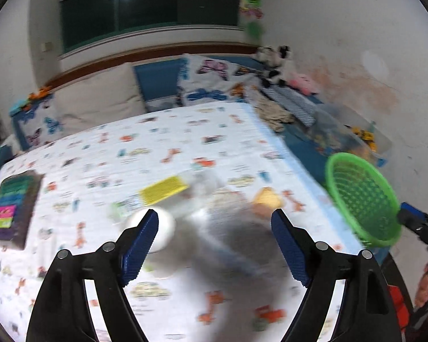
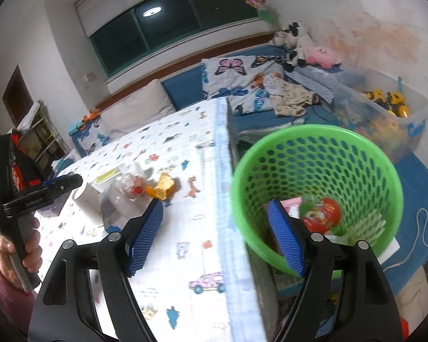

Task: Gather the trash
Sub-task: 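Move the left tool to the white paper cup while the right tool approaches the clear lid, then close the left tool on the white paper cup while the right tool grasps the clear lid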

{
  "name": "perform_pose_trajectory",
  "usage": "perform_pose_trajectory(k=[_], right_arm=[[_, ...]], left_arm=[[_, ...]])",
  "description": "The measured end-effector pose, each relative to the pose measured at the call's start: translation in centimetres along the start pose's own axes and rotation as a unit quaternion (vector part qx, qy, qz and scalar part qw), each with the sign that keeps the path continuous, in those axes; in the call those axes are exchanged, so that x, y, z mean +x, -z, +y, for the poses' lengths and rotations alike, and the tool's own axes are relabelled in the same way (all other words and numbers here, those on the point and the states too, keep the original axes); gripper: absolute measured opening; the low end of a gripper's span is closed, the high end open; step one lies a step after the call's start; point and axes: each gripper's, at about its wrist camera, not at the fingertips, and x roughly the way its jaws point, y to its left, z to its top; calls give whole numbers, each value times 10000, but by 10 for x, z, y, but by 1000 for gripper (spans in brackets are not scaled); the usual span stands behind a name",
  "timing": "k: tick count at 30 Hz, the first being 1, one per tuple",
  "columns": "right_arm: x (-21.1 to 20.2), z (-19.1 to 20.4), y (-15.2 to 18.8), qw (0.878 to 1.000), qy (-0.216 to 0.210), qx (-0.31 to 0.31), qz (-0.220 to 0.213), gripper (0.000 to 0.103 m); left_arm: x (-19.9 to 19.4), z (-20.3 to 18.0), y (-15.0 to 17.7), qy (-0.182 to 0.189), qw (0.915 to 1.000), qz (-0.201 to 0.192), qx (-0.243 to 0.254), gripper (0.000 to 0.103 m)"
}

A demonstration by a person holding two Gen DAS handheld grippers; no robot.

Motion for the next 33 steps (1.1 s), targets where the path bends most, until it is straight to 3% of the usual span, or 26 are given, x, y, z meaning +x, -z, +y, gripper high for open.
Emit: perform_pose_trajectory(k=[10, 22, 26, 33], right_arm=[[24, 33, -3, 9991, -188, -309, 200, 77], [48, 61, -1, 9968, -353, -551, 459, 77], [58, 72, 0, 9953, -472, -632, 557, 77], [75, 96, 3, 9915, -638, -903, 687, 77]], left_arm=[[26, 53, 25, -405, 9984, 299, -251, 79], [61, 61, 30, -210, 9984, 461, -266, 71], [62, 58, 29, -30, 9991, 404, -135, 56], [60, 57, 30, 27, 9993, 358, -42, 54]])
